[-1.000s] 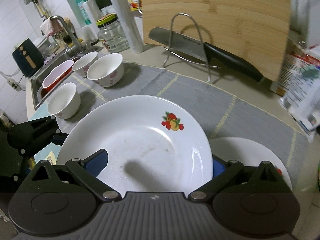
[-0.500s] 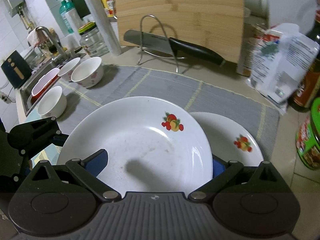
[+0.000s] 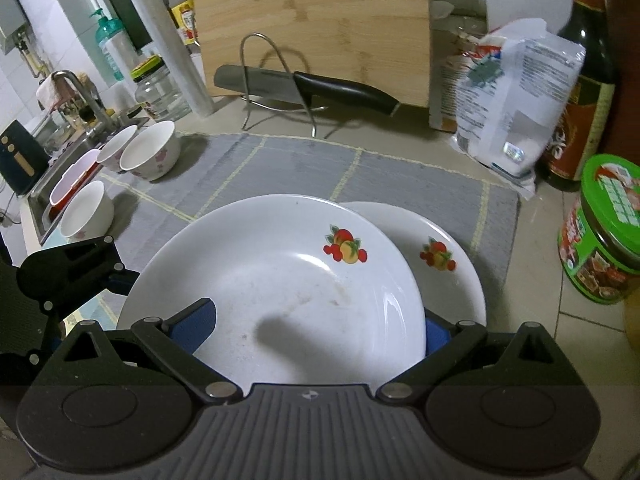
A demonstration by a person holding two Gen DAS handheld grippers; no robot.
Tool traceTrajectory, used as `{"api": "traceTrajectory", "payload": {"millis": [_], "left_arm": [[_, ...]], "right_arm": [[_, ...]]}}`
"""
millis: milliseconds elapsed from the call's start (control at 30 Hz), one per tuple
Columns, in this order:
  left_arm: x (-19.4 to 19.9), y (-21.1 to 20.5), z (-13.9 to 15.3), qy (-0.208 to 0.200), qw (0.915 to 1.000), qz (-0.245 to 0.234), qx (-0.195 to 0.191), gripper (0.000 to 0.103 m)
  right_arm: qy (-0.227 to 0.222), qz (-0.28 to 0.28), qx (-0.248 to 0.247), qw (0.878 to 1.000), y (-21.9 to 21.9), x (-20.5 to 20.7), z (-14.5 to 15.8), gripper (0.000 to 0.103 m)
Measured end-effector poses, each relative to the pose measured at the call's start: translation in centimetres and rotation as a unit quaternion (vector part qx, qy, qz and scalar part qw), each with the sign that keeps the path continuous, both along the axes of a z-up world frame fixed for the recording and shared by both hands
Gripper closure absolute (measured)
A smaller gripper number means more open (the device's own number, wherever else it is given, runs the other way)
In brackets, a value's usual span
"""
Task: Organize plates and bowls
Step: 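Carry the held plate over the stacked white plates with the right gripper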
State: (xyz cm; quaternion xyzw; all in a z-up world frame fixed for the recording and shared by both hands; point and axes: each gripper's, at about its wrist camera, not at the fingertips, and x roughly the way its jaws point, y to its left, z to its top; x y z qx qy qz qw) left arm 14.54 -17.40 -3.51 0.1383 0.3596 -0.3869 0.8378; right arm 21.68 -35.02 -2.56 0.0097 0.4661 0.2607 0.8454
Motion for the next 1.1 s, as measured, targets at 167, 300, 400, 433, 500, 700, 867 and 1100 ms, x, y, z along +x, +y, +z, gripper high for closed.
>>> {"api": "traceTrajectory", "payload": {"millis": [167,300,400,433,500,700,867,1100], "left_arm": [[0.5,-0.6,-0.5,0.008,1.0000,-0.004,0.004,0.001],[0.7,-0.8,-0.8,0.013,0.9999,-0.007,0.007,0.001],[0.9,-1.0,-1.0,0.017,0.9998,-0.009,0.009,0.001],[1.0,-1.1,-1.0,0.019,0.9997,-0.009,0.010,0.001],[1.1,-1.1,-1.2,0.022,0.9996,-0.010,0.010,0.001],[1.3,-1.1,-1.2,0.024,0.9996,-0.008,0.009,0.001],[1.6,-1.1,-1.2,0.026,0.9996,-0.008,0.010,0.001],[1.9,-1.1,-1.3,0.026,0.9995,-0.009,0.016,0.001]], "right_arm": [[0.006,-0.005,0.001,1.000,-0.4,0.0,-0.4,0.000],[0.011,-0.007,0.000,1.000,-0.6,0.1,-0.9,0.000],[0.015,-0.009,0.000,1.000,-0.8,0.2,-1.3,0.000],[0.016,-0.009,0.000,1.000,-0.8,0.2,-1.4,0.000],[0.017,-0.011,0.000,1.000,-0.9,0.2,-1.5,0.000],[0.020,-0.016,-0.005,1.000,-0.9,0.4,-1.8,0.000],[0.022,-0.017,-0.010,1.000,-0.8,0.5,-2.2,0.000],[0.026,-0.022,-0.017,0.999,-0.7,0.6,-2.4,0.000]]}}
